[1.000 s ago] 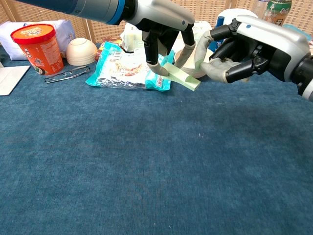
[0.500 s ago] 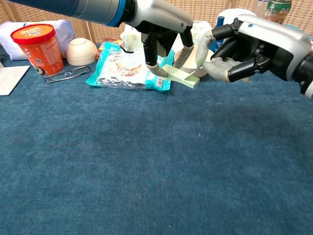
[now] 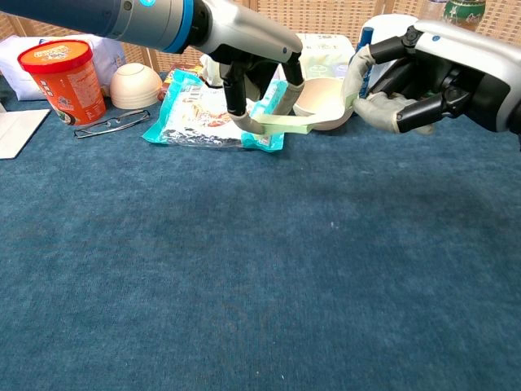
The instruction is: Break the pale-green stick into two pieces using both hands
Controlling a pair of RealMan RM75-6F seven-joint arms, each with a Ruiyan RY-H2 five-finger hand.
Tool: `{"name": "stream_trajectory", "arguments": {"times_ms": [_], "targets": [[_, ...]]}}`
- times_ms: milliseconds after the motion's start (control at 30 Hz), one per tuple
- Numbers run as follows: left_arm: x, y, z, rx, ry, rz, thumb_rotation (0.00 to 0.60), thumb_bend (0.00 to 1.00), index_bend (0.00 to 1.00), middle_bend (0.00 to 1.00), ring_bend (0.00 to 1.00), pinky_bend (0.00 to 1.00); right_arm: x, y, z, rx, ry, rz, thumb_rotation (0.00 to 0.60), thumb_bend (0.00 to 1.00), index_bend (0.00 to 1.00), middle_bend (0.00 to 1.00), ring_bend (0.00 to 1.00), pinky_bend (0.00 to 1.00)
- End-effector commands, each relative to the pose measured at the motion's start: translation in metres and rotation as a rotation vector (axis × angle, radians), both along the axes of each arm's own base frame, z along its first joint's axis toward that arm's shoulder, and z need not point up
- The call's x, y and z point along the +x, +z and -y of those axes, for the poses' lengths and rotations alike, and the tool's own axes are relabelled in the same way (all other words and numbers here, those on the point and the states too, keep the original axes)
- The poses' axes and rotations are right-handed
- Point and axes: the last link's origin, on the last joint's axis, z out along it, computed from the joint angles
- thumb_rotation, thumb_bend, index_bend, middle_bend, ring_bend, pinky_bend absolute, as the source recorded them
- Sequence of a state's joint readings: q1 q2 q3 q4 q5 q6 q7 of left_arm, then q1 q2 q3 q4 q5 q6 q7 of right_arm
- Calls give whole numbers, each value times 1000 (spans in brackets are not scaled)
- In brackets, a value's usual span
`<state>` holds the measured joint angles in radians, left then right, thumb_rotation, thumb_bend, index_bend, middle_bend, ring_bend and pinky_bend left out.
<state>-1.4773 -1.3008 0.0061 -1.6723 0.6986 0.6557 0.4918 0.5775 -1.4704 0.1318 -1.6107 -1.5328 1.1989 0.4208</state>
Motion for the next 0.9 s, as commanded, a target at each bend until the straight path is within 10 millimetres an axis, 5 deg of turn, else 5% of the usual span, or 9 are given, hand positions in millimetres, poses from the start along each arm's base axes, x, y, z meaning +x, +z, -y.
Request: {"name": "stream_trajectory", "arguments": {"times_ms": [33,567,667,900], "targets": [[-4,2,-1,3,7,-3,600,385,668,1000,1000,1000,-2,1,0,-3,-5,0,600,493,686,945,1000,858],[-43,20,-3,36,76,5,600,385,668,1000,1000,1000,-24,13,8,-30,-50,-57,600,494,655,929,981,826],[-56,27,-2,56,89,6,600,385,664,1000,1000,1000,-37,18,10,-27,-70,-101,600,494,561,875,914,766],[-82,35,4,86,104,12,600,385,642,1000,997,1000,-62,24,12,-9,-104,-196,600,493,155,571,603,474]]}}
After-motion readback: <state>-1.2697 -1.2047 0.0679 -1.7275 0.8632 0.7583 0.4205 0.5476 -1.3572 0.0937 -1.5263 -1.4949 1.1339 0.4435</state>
